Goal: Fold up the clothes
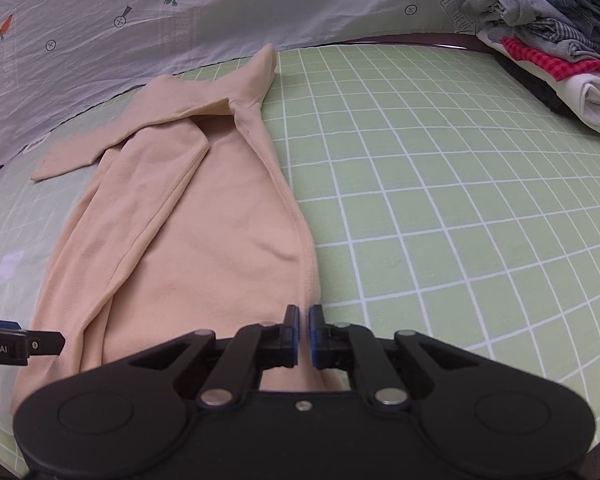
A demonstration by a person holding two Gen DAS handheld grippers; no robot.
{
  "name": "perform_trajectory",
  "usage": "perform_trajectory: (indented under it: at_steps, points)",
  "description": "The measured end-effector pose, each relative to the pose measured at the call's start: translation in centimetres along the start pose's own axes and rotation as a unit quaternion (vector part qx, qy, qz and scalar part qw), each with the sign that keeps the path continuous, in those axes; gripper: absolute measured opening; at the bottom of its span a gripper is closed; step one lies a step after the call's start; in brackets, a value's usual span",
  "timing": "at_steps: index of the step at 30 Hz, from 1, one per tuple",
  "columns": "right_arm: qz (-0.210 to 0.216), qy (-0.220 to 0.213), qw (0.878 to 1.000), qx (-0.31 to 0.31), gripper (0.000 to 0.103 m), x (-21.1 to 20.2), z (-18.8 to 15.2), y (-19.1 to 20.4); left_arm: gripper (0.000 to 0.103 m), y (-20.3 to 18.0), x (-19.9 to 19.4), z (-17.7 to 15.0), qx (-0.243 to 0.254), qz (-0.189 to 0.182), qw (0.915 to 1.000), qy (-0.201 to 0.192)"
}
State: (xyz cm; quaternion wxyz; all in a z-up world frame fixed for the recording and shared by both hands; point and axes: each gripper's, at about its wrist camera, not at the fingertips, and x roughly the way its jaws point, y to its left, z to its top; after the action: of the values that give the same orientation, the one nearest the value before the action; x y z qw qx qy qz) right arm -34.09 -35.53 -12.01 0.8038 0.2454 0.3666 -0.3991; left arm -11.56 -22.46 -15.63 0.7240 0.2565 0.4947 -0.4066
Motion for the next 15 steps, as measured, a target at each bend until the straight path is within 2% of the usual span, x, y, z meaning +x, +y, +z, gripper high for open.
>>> perform_trajectory:
  at_steps: [7,12,15]
  points:
    - [0.088,-0.012,0.996,0.014,0.006,-1.2,0.7,1.8,0.088,0.0,0.1,-0.1,0.001,0.002,1.0,-0.001]
    - [0.132,0.001,0.99,-0.04,0.005,-0.8,0.4,4.7,0.089,0.0,0.1,-0.3,0.004,0.001,1.0,-0.003]
    - [0.151,0.016,0.987,-0.046,0.005,-0.1,0.2,5.9,0.091,0.1,0.2,-0.3,0.005,0.0,1.0,-0.003]
